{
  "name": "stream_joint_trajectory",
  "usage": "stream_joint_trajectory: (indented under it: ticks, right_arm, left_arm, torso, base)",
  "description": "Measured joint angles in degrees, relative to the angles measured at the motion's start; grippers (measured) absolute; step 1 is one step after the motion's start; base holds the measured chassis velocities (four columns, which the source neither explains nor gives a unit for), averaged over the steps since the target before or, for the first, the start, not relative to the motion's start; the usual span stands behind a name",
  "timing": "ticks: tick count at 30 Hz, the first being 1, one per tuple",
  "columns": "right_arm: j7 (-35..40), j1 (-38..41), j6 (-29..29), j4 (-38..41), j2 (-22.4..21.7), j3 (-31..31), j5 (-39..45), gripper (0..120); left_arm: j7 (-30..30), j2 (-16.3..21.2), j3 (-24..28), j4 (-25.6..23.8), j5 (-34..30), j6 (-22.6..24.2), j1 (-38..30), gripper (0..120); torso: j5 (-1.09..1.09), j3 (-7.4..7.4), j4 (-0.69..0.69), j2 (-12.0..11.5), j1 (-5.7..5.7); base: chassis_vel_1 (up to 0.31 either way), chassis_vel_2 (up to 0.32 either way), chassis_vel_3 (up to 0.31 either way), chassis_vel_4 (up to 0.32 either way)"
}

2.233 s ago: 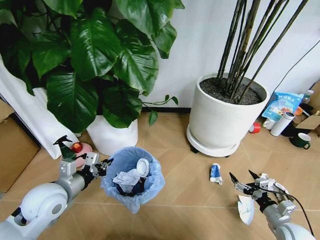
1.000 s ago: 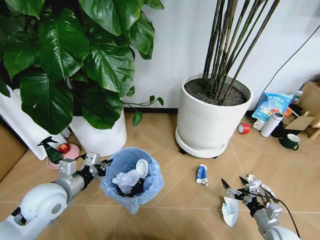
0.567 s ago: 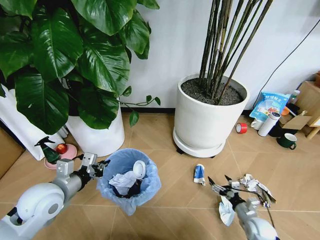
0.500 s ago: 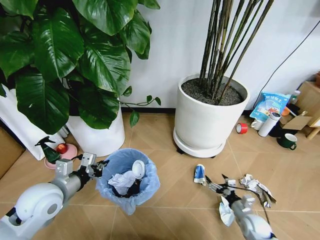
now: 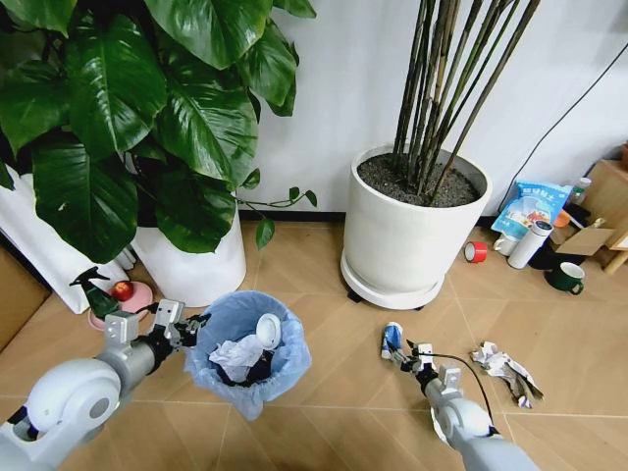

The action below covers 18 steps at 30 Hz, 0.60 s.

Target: Pick up the trash bin and place the garbage on the floor into it.

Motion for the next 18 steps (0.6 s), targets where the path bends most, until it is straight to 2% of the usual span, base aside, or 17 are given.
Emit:
stream_joint_trajectory:
  ticks: [2, 4, 5, 8, 9, 12, 18]
  right_arm:
    - [0.0, 0.0, -0.1, -0.1, -0.1, 0.0, 0.1, 41]
    - [0.3, 0.0, -0.7, -0.3, -0.3, 0.0, 0.5, 29]
    - [0.3, 0.0, -0.7, -0.3, -0.3, 0.0, 0.5, 29]
    - [0.7, 0.2, -1.3, -0.8, -0.4, -0.2, 0.8, 14]
    - [0.7, 0.2, -1.3, -0.8, -0.4, -0.2, 0.8, 14]
    - [0.7, 0.7, -1.5, -1.3, -0.3, -0.5, 1.1, 1]
    - [0.7, 1.4, -1.6, -2.2, -0.3, -0.8, 1.4, 0]
  left_arm:
    - [0.0, 0.0, 0.1, 0.1, 0.0, 0.0, -0.1, 0]
    - [0.0, 0.0, 0.4, 0.4, -0.1, 0.0, -0.6, 0]
    - [0.0, 0.0, 0.4, 0.4, -0.1, 0.0, -0.6, 0]
    - [0.0, -0.1, 0.8, 0.5, -0.1, 0.0, -0.9, 0]
    - [0.0, -0.1, 0.8, 0.5, -0.1, 0.0, -0.9, 0]
    - [0.0, 0.0, 0.8, 0.5, -0.1, 0.0, -1.0, 0]
    - [0.1, -0.1, 0.8, 0.6, -0.1, 0.0, -1.0, 0]
  torso:
    - [-0.01, 0.0, 0.0, 0.0, 0.0]
    - [0.0, 0.0, -0.01, 0.0, 0.0]
    - [0.0, 0.0, -0.01, 0.0, 0.0]
    - [0.0, 0.0, -0.01, 0.0, 0.0]
    - [0.0, 0.0, -0.01, 0.0, 0.0]
    - [0.0, 0.0, -0.01, 0.0, 0.0]
    - [0.0, 0.0, 0.0, 0.0, 0.0]
  base:
    - [0.0, 0.0, 0.0, 0.0]
    - [0.0, 0.0, 0.0, 0.0]
    - [0.0, 0.0, 0.0, 0.0]
    - [0.0, 0.0, 0.0, 0.0]
    - [0.0, 0.0, 0.0, 0.0]
    - [0.0, 0.0, 0.0, 0.0]
    - [0.0, 0.0, 0.0, 0.0]
